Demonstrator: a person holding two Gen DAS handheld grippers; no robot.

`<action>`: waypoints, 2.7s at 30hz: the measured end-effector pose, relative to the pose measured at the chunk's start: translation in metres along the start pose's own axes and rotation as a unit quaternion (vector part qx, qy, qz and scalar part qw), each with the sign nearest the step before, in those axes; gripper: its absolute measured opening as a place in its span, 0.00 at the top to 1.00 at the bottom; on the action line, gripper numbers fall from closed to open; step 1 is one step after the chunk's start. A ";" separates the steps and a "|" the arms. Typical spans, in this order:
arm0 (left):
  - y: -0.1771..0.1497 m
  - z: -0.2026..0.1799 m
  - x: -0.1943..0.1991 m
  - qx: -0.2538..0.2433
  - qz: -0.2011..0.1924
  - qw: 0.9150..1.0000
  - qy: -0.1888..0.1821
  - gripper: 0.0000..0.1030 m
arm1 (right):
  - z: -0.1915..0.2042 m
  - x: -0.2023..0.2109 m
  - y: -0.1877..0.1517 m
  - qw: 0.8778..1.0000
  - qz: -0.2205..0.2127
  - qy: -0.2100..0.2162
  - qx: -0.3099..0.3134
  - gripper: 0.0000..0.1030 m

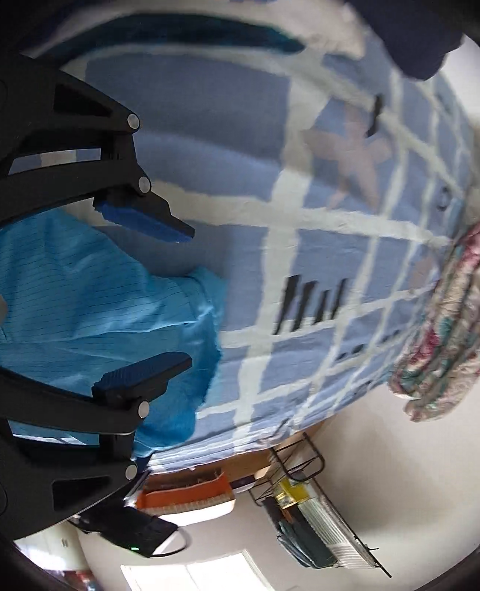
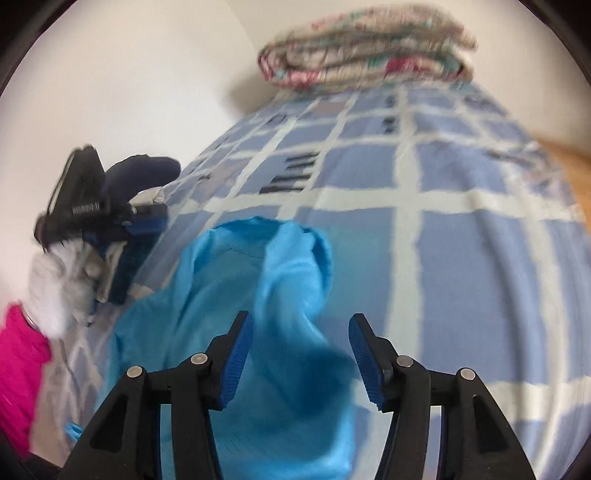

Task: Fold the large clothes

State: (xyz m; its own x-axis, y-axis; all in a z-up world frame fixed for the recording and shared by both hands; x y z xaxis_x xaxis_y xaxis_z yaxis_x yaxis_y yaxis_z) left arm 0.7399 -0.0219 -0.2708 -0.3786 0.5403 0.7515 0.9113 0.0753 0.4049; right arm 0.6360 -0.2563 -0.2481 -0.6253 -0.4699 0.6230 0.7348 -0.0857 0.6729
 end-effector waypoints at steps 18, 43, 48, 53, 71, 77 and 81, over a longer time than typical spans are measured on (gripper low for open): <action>-0.022 -0.049 0.032 -0.048 -0.035 0.998 -0.035 0.99 | 0.040 0.003 0.043 0.999 -0.017 -0.022 0.026 0.98; -0.298 -0.119 0.259 -0.086 -0.056 0.993 -0.058 0.99 | 0.193 0.232 -0.159 0.997 -0.008 0.023 0.073 0.98; -0.376 -0.102 0.239 -0.079 -0.018 0.996 -0.036 0.99 | 0.198 0.227 -0.228 0.997 0.028 0.008 0.077 0.98; -0.431 -0.085 0.214 -0.071 0.018 0.997 -0.026 0.99 | 0.190 0.222 -0.276 0.995 0.053 -0.018 0.082 0.98; -0.465 -0.117 0.427 -0.104 -0.090 0.988 -0.068 0.86 | 0.250 0.457 -0.316 0.991 -0.114 -0.008 0.072 0.58; -0.449 -0.136 0.517 -0.096 -0.141 0.981 -0.090 0.82 | 0.293 0.547 -0.316 0.979 -0.180 -0.019 0.097 0.58; -0.433 -0.155 0.557 -0.088 -0.156 0.976 -0.122 0.56 | 0.305 0.574 -0.310 0.975 -0.201 -0.014 0.090 0.50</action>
State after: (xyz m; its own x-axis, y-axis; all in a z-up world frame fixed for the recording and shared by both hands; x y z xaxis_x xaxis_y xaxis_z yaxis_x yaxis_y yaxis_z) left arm 0.1088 0.1166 0.0534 -0.5637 0.6986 0.4406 0.7083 0.1345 0.6930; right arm -0.0311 -0.2317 0.0228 -0.8620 -0.4054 0.3045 0.3735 -0.1017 0.9220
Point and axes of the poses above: each gripper's, at about its wrist camera, not at the fingertips, and x roughly against the way its jaws point, z to its left, y to its top, the point moved 1 cm from there along -x, roughly the way its jaws point, and after that the axes turned 5 degrees about -z, right-handed, at the moved point
